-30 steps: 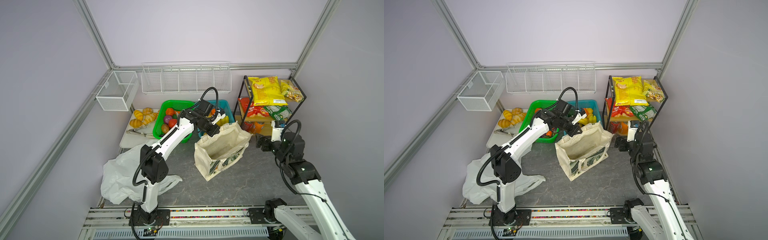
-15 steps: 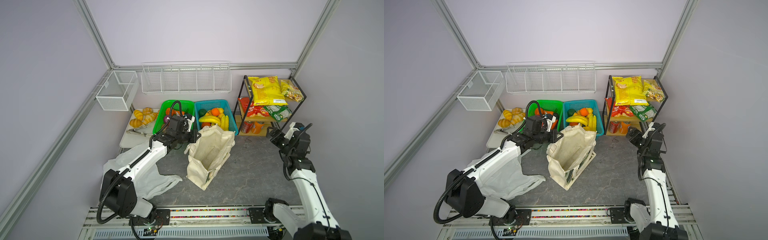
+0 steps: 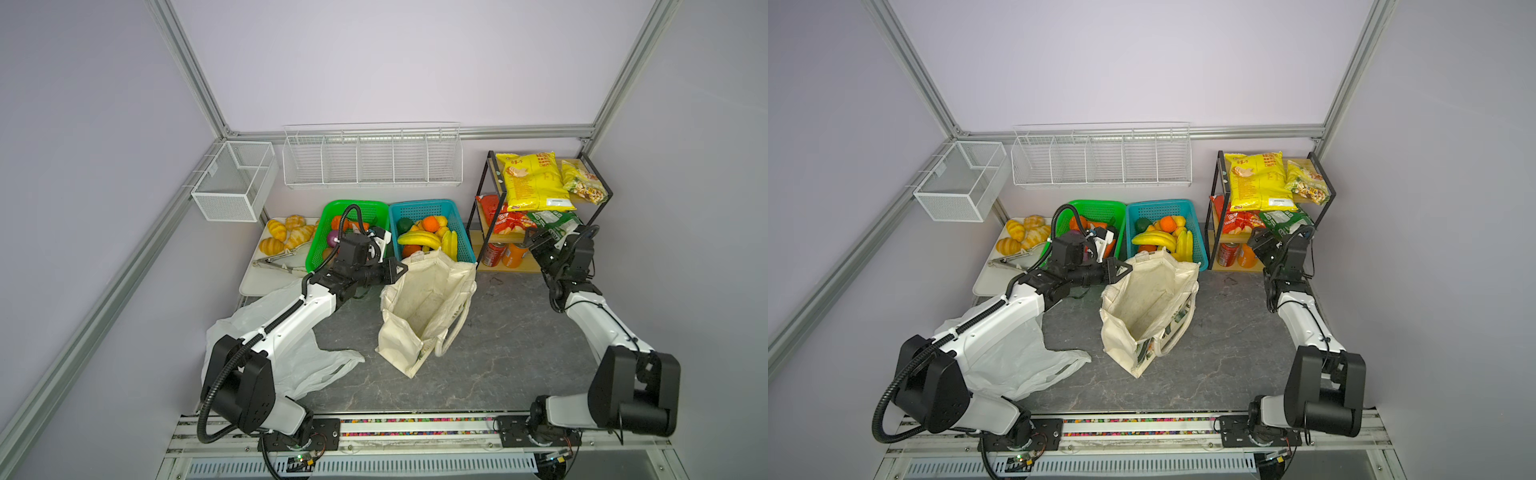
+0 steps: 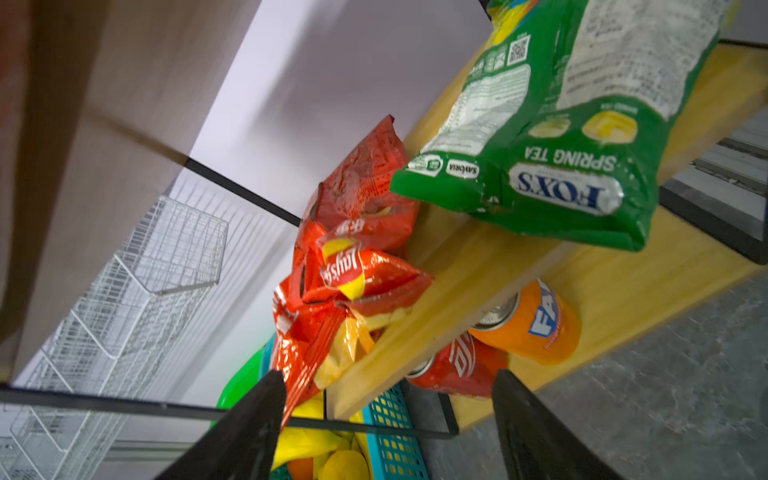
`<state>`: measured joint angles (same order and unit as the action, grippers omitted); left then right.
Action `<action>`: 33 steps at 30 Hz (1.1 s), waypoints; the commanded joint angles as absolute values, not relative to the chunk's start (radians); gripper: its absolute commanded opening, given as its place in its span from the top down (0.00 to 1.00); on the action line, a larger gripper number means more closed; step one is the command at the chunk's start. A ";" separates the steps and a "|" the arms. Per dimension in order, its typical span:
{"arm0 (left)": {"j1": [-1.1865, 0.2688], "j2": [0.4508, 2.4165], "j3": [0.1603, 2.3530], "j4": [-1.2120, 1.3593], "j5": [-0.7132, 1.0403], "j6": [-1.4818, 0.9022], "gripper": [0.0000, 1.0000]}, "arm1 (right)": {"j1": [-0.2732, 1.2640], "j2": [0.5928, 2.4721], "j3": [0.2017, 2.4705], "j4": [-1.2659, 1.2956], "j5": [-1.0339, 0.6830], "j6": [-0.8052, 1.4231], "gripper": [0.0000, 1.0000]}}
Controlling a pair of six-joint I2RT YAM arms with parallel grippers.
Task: Place the mixed food into the grocery bags and tie them
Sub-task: 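Release the tote with the right gripper and grasp the red chip bag on the shelf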
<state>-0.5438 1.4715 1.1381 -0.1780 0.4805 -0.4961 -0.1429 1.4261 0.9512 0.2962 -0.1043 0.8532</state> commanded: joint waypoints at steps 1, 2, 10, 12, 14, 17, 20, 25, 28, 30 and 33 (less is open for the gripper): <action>-0.543 1.445 1.133 -0.104 0.489 -0.493 1.00 | -0.155 1.495 1.015 0.371 -0.102 0.948 0.16; -0.543 1.444 1.134 -0.107 0.488 -0.489 1.00 | -0.159 1.518 1.042 0.349 -0.107 0.963 0.16; -0.544 1.441 1.134 -0.104 0.492 -0.483 1.00 | -0.158 1.631 1.146 0.347 -0.125 0.960 0.29; -0.544 1.441 1.132 -0.102 0.493 -0.482 1.00 | -0.159 1.635 1.139 0.364 -0.133 0.956 0.43; -0.544 1.442 1.131 -0.100 0.493 -0.480 1.00 | -0.158 1.624 1.118 0.389 -0.139 0.942 0.58; -0.544 1.445 1.132 -0.104 0.494 -0.476 1.00 | -0.159 1.579 1.079 0.392 -0.144 0.908 0.73; -0.543 1.447 1.135 -0.110 0.492 -0.466 1.00 | -0.167 1.519 1.024 0.405 -0.153 0.883 0.85; -0.543 1.448 1.137 -0.115 0.491 -0.454 1.00 | -0.187 1.393 0.926 0.381 -0.194 0.837 0.94; -0.543 1.447 1.138 -0.115 0.488 -0.451 1.00 | -0.197 1.288 0.859 0.332 -0.230 0.811 0.94; -0.543 1.445 1.137 -0.117 0.482 -0.454 1.00 | -0.199 1.206 0.831 0.281 -0.251 0.798 0.94; -0.543 1.440 1.130 -0.107 0.470 -0.460 1.00 | -0.191 1.056 0.835 0.129 -0.280 0.747 0.94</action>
<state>-0.5438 1.4708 1.1339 -0.1703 0.4900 -0.4690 -0.1947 1.1606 0.8368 0.2260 -0.2310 0.8062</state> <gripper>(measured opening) 0.047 0.064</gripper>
